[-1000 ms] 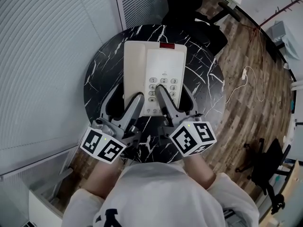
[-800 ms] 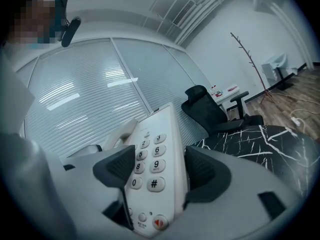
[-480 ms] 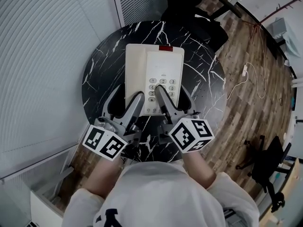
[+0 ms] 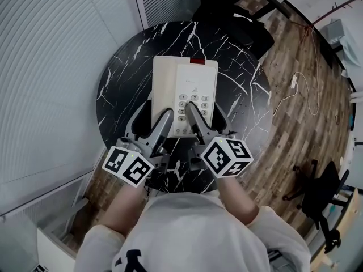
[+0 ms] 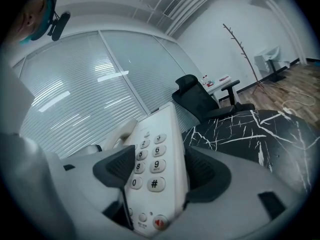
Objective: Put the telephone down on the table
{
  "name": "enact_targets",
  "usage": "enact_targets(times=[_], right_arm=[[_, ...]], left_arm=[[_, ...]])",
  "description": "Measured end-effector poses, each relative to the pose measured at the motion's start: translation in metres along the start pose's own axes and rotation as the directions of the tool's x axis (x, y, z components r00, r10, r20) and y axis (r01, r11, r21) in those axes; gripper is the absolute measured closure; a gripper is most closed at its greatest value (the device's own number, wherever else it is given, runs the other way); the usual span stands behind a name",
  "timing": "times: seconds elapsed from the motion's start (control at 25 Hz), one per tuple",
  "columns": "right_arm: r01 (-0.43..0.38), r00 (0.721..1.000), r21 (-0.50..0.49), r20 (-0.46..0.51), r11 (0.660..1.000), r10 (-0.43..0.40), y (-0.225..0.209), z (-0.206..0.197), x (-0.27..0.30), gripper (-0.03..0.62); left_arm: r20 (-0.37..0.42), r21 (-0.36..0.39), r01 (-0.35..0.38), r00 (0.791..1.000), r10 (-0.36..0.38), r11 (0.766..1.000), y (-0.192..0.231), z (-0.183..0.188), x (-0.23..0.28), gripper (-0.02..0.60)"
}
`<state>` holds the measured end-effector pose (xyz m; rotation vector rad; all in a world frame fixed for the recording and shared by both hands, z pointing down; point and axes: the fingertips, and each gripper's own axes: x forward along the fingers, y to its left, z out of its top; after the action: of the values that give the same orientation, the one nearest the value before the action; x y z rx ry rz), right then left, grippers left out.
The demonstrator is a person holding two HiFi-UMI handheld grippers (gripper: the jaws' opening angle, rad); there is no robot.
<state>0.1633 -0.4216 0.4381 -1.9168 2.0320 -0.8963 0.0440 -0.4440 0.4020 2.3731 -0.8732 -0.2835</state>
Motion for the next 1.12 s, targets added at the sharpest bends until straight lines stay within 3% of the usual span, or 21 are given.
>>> enact_targets(times=[1.12], right_arm=[[0.082, 0.991, 0.045, -0.112, 0.996, -0.077, -0.047, -0.052, 0.019, 0.264]], left_arm=[[-0.089, -0.054, -0.061, 0.994, 0.056, 0.997, 0.039, -0.057, 0.015, 0.281]])
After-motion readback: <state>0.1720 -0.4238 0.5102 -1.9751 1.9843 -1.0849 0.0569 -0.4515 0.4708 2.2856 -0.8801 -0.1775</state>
